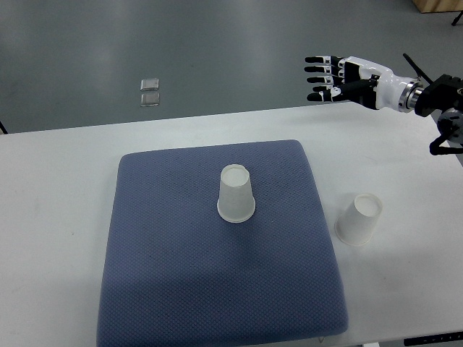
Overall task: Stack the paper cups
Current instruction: 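Move the right hand down toward the loose white paper cup, then lower the open right hand around the loose white paper cup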
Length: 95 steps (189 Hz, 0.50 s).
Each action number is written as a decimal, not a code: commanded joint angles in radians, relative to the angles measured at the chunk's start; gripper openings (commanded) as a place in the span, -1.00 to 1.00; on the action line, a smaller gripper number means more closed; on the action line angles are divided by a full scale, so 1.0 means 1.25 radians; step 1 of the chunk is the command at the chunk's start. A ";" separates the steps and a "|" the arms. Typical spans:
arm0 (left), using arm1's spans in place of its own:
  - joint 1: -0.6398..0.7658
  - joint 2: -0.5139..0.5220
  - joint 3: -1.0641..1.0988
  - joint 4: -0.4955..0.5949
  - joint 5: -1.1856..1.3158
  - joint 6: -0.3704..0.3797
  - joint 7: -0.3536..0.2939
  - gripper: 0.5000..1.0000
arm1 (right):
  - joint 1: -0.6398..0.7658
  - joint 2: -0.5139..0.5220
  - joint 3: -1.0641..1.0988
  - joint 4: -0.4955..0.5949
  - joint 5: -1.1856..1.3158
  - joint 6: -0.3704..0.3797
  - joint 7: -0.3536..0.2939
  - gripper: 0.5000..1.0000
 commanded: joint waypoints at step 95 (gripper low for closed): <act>0.000 0.000 0.000 0.000 0.000 0.000 0.000 1.00 | -0.001 -0.321 -0.169 0.340 -0.527 0.135 0.055 0.73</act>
